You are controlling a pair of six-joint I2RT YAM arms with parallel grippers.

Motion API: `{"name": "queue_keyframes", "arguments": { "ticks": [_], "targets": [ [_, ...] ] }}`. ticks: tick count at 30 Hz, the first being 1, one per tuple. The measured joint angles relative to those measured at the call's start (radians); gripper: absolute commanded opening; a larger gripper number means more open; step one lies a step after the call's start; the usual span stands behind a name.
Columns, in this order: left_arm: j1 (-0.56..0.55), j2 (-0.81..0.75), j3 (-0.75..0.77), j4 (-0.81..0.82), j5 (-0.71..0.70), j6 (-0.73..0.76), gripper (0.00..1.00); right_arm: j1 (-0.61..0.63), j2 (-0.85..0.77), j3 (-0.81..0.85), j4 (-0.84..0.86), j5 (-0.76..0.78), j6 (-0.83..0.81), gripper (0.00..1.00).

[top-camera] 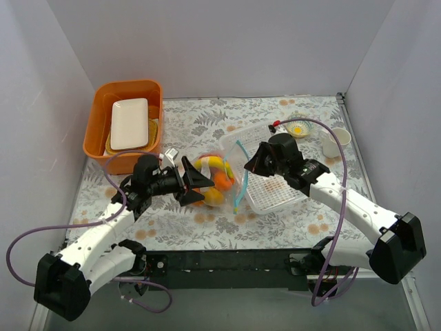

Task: Place the food in the zip-top bag and seal the zipper
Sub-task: Adjust the zipper food storage bag at the center of the board, then zip the zipper food storage bag at the center of the board.

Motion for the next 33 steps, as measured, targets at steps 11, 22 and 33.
{"name": "queue_keyframes", "arguments": {
  "ticks": [11,22,33],
  "targets": [
    [-0.218,-0.176,-0.275,0.27,-0.155,-0.223,0.98,0.0,-0.071,-0.082,-0.011,0.019,0.032,0.01],
    [-0.45,-0.147,-0.422,0.431,-0.428,-0.251,0.79,0.0,-0.077,-0.084,-0.011,0.019,0.05,0.01],
    [-0.574,0.003,-0.531,0.766,-0.697,-0.254,0.67,0.0,-0.084,-0.084,-0.013,0.019,0.05,0.01]
  ]
}}
